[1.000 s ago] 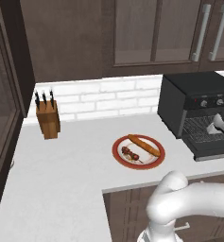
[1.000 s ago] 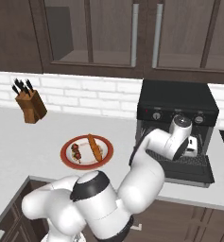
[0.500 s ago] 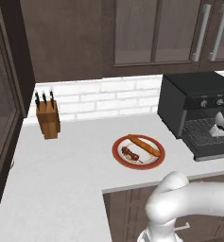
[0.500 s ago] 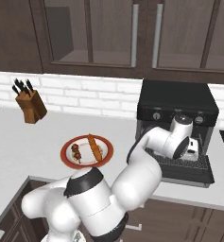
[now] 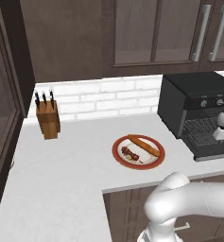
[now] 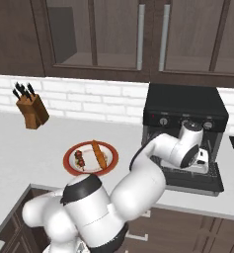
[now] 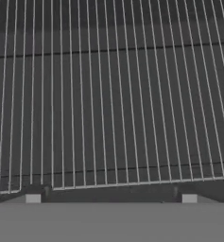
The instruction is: Pick up the kebab skewer and baguette bread, and place them inside the toaster oven. Close the toaster oven door and start by setting the timer.
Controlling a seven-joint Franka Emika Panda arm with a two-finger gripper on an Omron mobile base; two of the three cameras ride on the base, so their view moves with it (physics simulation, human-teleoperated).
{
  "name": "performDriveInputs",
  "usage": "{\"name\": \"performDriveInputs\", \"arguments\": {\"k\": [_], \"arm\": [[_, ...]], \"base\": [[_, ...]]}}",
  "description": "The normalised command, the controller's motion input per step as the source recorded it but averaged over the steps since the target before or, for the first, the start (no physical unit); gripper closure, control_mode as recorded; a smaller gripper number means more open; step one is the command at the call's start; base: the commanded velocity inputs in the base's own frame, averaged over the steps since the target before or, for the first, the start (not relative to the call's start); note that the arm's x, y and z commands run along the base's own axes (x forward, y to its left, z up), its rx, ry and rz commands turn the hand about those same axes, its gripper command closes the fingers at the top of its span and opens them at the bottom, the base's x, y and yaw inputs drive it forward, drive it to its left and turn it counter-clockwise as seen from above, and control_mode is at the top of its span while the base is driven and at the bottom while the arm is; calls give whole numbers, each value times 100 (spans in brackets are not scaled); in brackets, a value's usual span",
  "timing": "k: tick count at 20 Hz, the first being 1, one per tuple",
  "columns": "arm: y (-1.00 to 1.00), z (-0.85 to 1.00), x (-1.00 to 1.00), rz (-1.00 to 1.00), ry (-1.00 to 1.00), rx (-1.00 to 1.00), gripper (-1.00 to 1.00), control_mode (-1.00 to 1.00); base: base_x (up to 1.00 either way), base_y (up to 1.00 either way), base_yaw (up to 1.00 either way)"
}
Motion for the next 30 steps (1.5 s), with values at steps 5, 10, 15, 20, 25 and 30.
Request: {"name": "performDriveInputs", "arguments": {"k": [5, 10, 15, 20, 25, 30], "arm": [[1, -40, -90, 0, 3, -1, -100, -100], [3, 18, -48, 0, -2, -1, -100, -100], [50, 65, -8, 0, -7, 0, -100, -100], [91, 16, 0, 0, 0, 2, -100, -100], [82, 11, 2, 0, 0, 3, -100, -100], [69, 0, 1, 1, 0, 0, -100, -100]], "base": [[0, 0, 0], [0, 0, 0], [0, 0, 0], [0, 0, 0], [0, 0, 0], [0, 0, 0]]}}
